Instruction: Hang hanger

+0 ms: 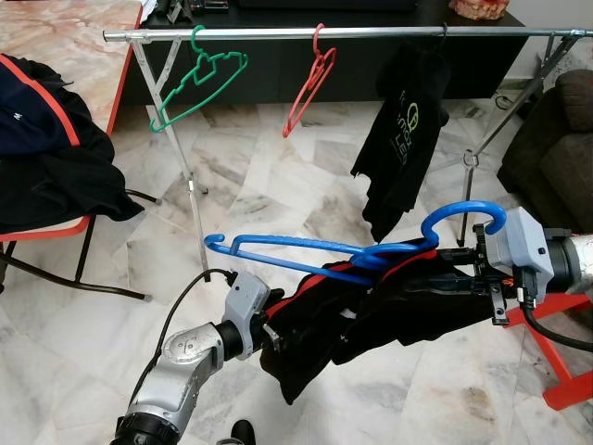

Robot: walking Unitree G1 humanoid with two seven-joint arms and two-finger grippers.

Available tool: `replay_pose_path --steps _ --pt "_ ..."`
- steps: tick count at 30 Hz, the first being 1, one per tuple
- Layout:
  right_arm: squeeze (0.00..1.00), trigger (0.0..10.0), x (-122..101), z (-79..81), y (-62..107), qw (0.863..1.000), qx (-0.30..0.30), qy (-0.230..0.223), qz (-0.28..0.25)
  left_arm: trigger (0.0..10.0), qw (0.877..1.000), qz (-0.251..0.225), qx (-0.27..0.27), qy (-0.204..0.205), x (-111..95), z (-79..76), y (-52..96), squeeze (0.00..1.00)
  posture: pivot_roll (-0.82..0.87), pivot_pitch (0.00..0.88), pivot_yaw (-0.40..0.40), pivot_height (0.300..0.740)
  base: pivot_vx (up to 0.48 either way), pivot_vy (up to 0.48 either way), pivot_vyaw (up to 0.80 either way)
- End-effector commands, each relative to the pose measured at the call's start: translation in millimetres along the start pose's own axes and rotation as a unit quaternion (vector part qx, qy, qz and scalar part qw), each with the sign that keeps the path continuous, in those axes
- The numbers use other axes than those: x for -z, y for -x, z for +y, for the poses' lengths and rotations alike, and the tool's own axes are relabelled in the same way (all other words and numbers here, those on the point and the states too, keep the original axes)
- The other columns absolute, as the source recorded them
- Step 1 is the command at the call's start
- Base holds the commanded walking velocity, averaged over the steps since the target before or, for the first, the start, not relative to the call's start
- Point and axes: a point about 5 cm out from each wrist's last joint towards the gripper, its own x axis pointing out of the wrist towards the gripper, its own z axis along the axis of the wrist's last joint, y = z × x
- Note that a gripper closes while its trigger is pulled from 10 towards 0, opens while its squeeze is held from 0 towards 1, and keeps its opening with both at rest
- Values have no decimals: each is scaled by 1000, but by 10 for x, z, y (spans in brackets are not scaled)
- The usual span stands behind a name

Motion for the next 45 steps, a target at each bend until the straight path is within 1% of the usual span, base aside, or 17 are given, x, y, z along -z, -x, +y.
replay_pose_path --steps 1,6,13,18,28,33,39,45 --pt "0 0 -78 -1 98 1000 13 14 -1 0 1000 4 9 -5 39 -15 11 0 -89 247 -69 740 0 0 0" --pt "0 0 -42 -25 109 1000 20 9 5 0 1000 15 10 -8 87 14 91 0 -84 248 -71 740 0 0 0" --pt "0 0 7 -45 124 1000 26 3 15 0 999 25 26 -10 110 13 123 0 -81 246 -74 740 0 0 0" --pt "0 0 24 -54 126 999 28 1 16 0 998 44 42 -14 157 -12 145 0 -84 241 -74 740 0 0 0" --pt "0 0 30 -88 83 999 29 5 14 0 997 47 53 -13 166 -50 99 0 -82 234 -78 740 0 0 0" --pt "0 0 29 -104 71 999 30 7 11 0 996 65 66 -16 216 -94 73 0 -85 228 -77 740 0 0 0" --pt "0 0 2 -110 57 1000 27 11 8 0 995 71 68 -14 236 -120 32 0 -89 228 -79 740 0 0 0" --pt "0 0 4 -114 55 1000 28 10 8 0 995 71 66 -13 234 -119 23 0 -88 231 -81 740 0 0 0"
